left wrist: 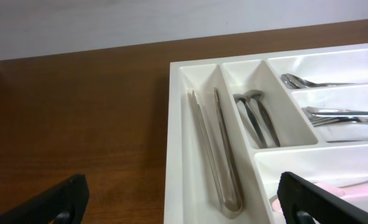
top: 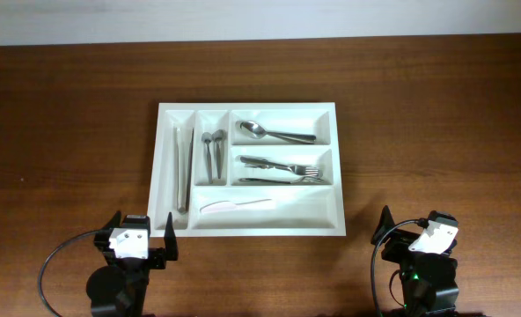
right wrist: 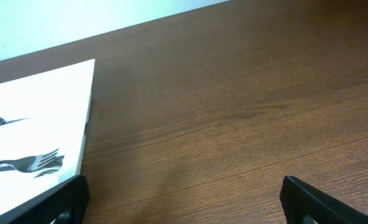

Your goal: Pack container

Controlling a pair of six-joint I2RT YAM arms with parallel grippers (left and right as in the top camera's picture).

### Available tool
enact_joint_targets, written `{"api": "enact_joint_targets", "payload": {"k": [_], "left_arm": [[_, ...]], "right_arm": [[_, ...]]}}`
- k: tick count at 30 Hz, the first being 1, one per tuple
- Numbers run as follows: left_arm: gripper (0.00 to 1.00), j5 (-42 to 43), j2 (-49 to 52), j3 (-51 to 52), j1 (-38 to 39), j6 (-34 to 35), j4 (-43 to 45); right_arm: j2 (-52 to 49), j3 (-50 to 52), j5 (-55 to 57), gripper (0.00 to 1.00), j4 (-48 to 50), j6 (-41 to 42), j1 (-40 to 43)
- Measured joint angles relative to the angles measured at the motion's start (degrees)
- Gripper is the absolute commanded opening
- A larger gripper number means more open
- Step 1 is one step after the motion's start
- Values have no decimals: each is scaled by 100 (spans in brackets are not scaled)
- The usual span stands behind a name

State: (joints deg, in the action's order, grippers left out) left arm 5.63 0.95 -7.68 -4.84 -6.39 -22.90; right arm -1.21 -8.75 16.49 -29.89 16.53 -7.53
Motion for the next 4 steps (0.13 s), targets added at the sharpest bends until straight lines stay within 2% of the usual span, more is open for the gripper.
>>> {"api": "enact_joint_targets", "payload": {"k": [4], "left_arm": [[99,0,0,0,0,0,0]], "right_arm": [[0,0,0,99,0,0,0]]}}
